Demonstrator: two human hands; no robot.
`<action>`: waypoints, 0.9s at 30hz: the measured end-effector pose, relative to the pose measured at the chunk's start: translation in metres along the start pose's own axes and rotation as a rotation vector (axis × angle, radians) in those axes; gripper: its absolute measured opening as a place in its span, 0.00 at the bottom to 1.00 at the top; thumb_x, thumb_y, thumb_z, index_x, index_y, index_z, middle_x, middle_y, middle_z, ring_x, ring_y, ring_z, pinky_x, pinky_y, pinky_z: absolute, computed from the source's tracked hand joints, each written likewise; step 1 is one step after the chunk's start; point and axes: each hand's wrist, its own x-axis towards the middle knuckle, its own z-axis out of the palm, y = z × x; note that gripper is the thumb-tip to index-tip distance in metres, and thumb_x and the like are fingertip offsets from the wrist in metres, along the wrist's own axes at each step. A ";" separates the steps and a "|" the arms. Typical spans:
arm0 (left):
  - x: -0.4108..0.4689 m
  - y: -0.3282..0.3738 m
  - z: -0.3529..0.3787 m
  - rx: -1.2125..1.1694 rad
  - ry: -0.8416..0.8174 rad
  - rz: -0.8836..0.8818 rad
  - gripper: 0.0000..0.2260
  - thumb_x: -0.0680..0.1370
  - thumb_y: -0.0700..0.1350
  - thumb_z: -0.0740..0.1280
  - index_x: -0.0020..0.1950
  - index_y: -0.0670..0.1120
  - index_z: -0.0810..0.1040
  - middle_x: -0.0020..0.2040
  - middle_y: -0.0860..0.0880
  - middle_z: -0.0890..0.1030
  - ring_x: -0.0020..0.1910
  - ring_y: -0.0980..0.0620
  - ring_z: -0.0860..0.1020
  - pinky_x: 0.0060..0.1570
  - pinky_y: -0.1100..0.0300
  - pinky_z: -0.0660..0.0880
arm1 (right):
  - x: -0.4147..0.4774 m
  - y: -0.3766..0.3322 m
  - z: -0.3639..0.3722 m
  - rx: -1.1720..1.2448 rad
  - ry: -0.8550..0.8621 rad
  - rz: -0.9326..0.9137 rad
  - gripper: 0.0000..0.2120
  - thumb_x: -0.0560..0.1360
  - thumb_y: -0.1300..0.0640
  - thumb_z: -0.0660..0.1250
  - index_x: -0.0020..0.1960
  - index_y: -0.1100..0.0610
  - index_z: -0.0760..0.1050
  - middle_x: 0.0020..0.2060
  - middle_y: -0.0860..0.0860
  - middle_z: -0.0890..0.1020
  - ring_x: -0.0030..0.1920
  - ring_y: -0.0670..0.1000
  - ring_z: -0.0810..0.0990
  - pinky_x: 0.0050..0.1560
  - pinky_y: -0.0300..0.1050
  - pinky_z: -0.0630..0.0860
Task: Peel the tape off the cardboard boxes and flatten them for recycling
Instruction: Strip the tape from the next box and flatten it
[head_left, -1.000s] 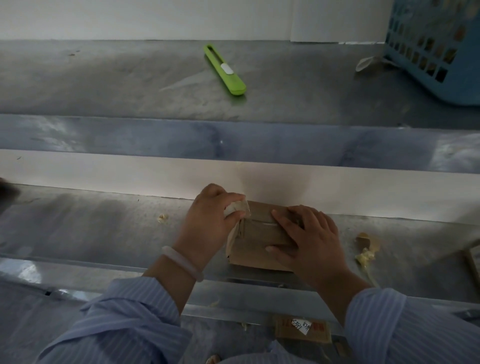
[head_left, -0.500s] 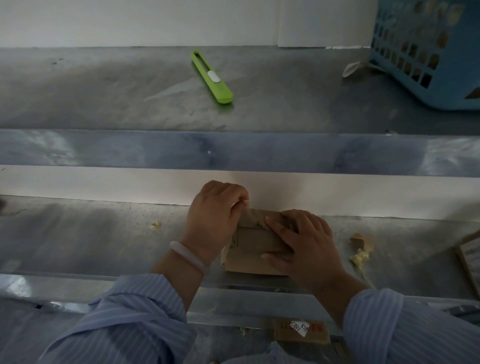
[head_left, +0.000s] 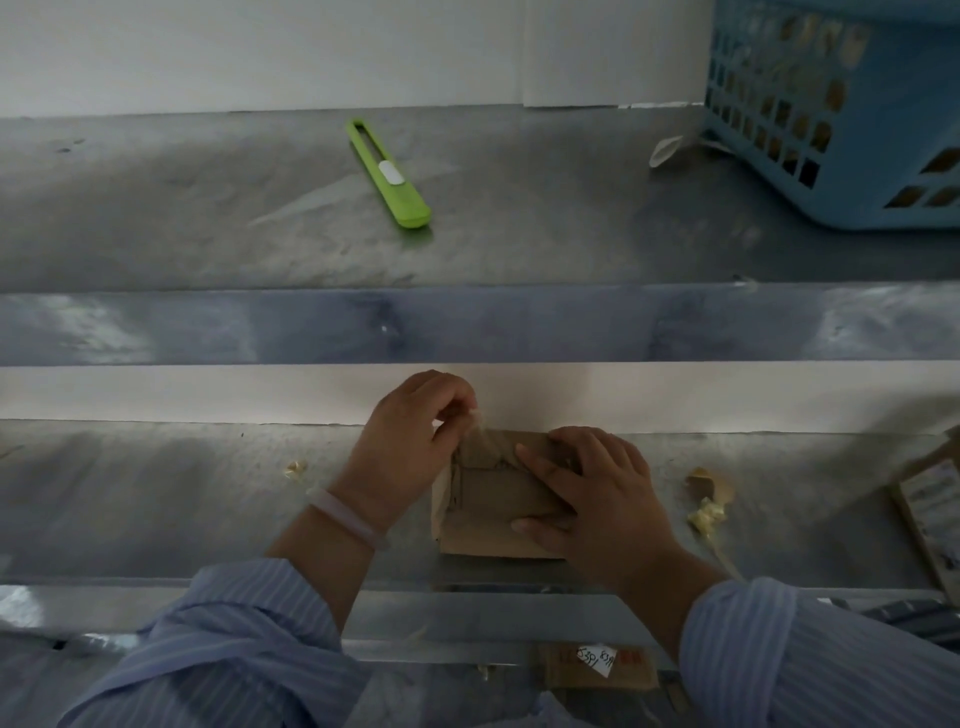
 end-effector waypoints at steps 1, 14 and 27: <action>0.000 -0.005 -0.004 -0.026 -0.038 -0.025 0.10 0.73 0.40 0.72 0.52 0.49 0.77 0.46 0.56 0.77 0.43 0.58 0.77 0.44 0.66 0.76 | 0.000 -0.001 0.000 0.001 -0.005 0.006 0.31 0.67 0.32 0.64 0.65 0.45 0.76 0.59 0.53 0.77 0.61 0.58 0.75 0.62 0.58 0.70; -0.001 -0.019 -0.007 -0.001 -0.199 -0.297 0.02 0.74 0.45 0.71 0.44 0.50 0.84 0.41 0.58 0.83 0.42 0.66 0.79 0.43 0.78 0.70 | 0.000 0.001 0.001 0.036 0.015 0.001 0.31 0.66 0.32 0.66 0.65 0.44 0.77 0.59 0.53 0.77 0.60 0.56 0.75 0.63 0.55 0.68; 0.010 -0.020 0.003 0.081 -0.157 -0.138 0.01 0.75 0.44 0.71 0.44 0.47 0.82 0.38 0.59 0.79 0.39 0.63 0.75 0.42 0.78 0.67 | 0.002 0.007 0.000 0.047 -0.033 -0.017 0.31 0.66 0.30 0.65 0.65 0.42 0.76 0.60 0.51 0.76 0.62 0.55 0.72 0.64 0.53 0.66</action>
